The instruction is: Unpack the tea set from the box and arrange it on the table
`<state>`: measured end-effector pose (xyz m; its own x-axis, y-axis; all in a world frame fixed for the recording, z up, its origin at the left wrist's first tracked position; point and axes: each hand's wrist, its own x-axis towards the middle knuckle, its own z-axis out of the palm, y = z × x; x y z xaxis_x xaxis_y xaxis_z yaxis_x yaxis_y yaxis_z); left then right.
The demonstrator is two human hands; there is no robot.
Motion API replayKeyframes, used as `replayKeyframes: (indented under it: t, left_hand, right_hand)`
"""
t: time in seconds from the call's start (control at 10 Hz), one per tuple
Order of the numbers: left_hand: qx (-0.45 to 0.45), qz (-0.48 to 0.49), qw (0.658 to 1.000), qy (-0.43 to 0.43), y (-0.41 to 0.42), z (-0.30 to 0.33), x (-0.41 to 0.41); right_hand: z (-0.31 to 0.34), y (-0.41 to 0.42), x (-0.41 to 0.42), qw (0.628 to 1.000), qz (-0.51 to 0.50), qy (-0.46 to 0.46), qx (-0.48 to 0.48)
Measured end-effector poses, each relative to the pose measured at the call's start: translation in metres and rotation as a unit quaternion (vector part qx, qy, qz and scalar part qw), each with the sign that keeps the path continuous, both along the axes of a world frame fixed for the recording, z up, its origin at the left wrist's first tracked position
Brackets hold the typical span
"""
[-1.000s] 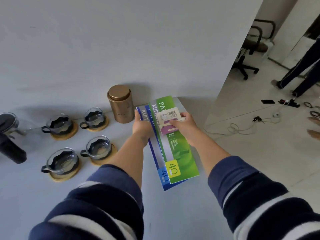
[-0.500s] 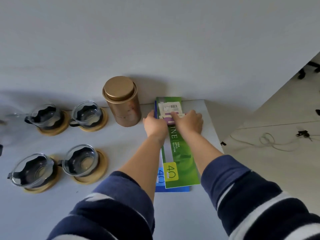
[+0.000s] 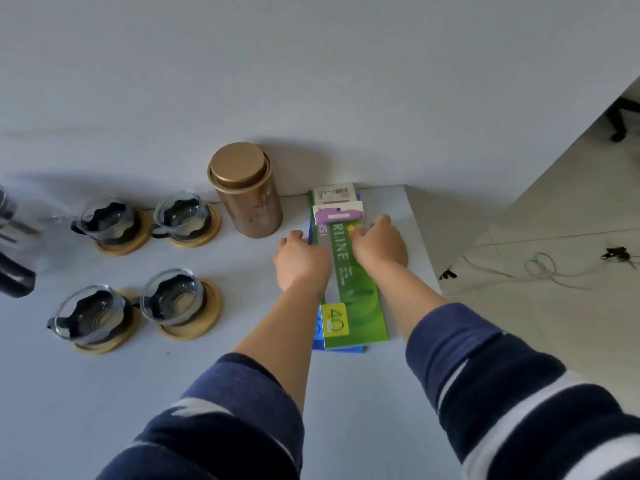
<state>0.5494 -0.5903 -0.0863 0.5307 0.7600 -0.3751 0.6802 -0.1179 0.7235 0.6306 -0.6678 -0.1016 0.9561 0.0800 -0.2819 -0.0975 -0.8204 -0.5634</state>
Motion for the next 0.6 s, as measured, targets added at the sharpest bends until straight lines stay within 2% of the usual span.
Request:
replayKeyframes:
  t: [0.2,0.3,0.5,0.6]
  left_hand:
    - [0.025,-0.024,0.995,0.091,-0.024,0.004,-0.06]
    - [-0.015,-0.004,0.996,0.084,-0.04,0.005,-0.078]
    - [-0.159,0.009,0.986,-0.05,-0.053,0.018,-0.099]
    - [-0.187,-0.037,0.978,-0.087,-0.053,0.024,-0.116]
  right_hand:
    - [0.009,-0.04,-0.067,0.997,0.016,0.0,-0.07]
    - [0.011,-0.047,-0.091,0.999,-0.022,0.038,-0.005]
    - [0.018,-0.061,-0.105,0.988,-0.069,0.057,0.126]
    - [0.022,-0.069,-0.113,0.987,-0.029,0.059,0.148]
